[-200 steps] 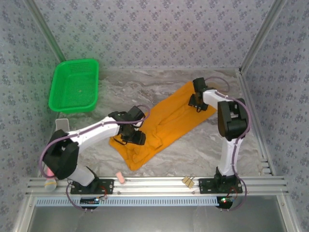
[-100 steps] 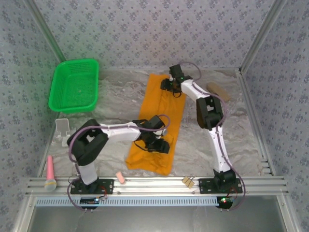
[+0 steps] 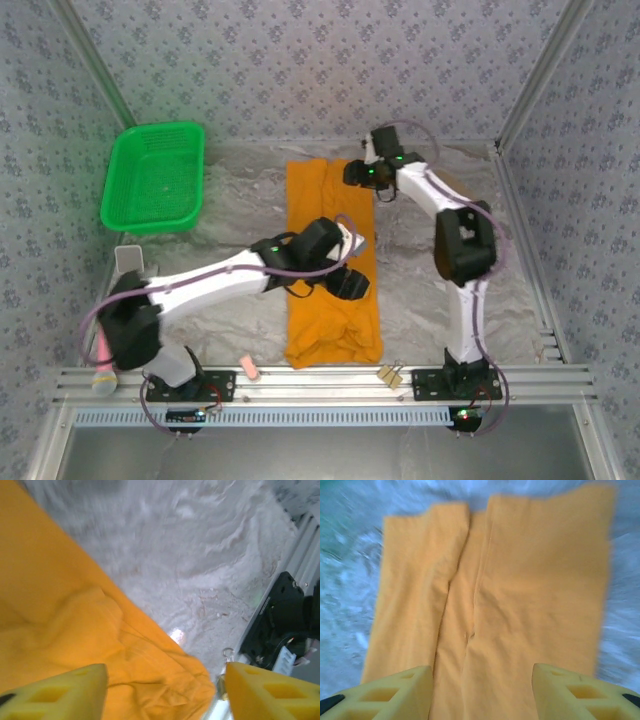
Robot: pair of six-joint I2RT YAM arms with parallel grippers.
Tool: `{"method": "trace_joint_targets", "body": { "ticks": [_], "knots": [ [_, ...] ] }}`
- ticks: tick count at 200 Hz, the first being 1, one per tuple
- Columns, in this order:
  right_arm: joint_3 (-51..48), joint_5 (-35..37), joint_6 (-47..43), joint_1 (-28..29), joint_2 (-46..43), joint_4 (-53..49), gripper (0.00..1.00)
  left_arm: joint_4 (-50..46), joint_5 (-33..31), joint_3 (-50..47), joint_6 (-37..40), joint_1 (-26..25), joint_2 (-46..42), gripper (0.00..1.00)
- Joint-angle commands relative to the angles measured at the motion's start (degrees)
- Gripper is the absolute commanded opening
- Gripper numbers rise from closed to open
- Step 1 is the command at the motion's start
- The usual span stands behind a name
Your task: Fold the inside-out t-shirt
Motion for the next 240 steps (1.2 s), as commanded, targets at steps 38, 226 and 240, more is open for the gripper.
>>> {"method": "trace_joint_targets", "body": {
  "ticks": [38, 226, 240],
  "knots": [
    [-24.5, -7.5, -26.2, -3.9, -28.6, 12.1, 0.57, 2.1, -2.1, -8.7, 40.8, 9.0, -12.8, 0.83],
    [-52.5, -1.4, -103.3, 32.2, -43.2, -31.5, 0.74, -13.4, 2.1, -26.0, 87.7, -0.8, -8.3, 0.86],
    [-53.8, 0.1, -103.5, 32.0, -43.0, -29.9, 0.75, -12.4, 3.0, -26.0, 87.3, -0.8, -8.0, 0.84]
  ]
}}
